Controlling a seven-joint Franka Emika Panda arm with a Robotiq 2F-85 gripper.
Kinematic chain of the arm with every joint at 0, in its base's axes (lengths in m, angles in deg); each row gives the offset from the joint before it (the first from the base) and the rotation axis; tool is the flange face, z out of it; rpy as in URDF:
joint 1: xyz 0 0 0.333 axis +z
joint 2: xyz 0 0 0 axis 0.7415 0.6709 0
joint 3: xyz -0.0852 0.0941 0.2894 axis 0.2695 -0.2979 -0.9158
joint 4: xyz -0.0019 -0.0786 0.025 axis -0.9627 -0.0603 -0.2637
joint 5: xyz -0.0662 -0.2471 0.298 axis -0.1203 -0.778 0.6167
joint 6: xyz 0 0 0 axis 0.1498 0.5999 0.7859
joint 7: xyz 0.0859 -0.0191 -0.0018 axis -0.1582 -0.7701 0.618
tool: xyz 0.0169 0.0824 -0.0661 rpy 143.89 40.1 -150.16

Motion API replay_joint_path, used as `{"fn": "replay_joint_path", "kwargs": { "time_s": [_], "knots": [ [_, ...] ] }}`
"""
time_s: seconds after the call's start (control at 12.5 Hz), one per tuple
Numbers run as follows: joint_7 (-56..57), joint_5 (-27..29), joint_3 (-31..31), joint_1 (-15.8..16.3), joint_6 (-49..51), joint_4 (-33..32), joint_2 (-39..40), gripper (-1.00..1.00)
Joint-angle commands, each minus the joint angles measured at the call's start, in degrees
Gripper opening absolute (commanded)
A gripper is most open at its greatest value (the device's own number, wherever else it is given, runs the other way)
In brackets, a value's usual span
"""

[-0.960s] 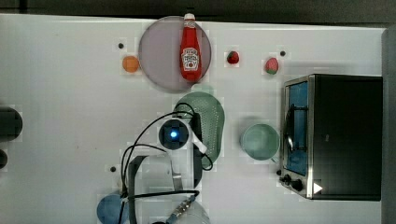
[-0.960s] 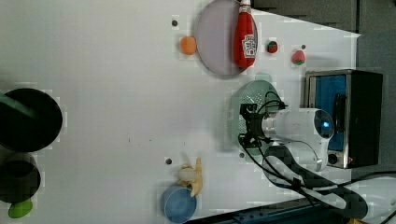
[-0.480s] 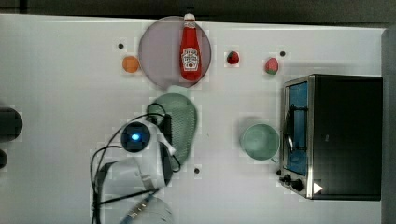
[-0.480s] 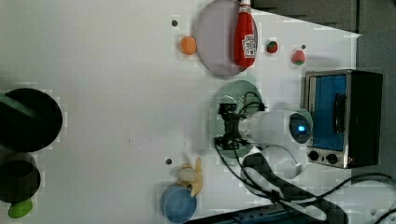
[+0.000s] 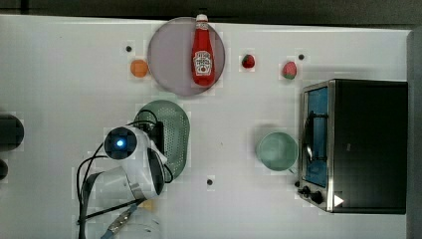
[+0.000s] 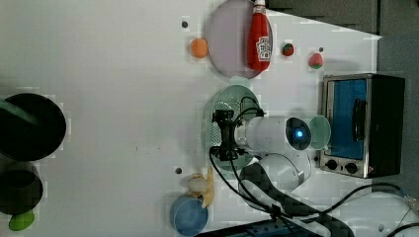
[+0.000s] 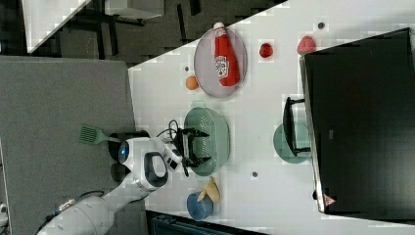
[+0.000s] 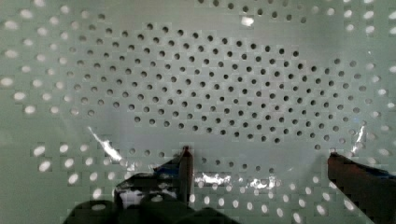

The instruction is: Drag strainer right to left.

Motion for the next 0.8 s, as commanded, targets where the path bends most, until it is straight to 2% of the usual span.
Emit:
{"fn": "replay_joint_path", "kwargs": {
  "time_s": [0.08,0.4,0.8],
  "knots": [
    [-2.65,1.70,-1.19,3.27,2.20,4.93,1.67,1.00],
    [-5.03,4.76,-1.19,7.28,3.53,9.35,3.53,1.00],
    [-10.16,5.25,-1.16,11.50,3.67,13.43,5.87,1.00]
  ]
}}
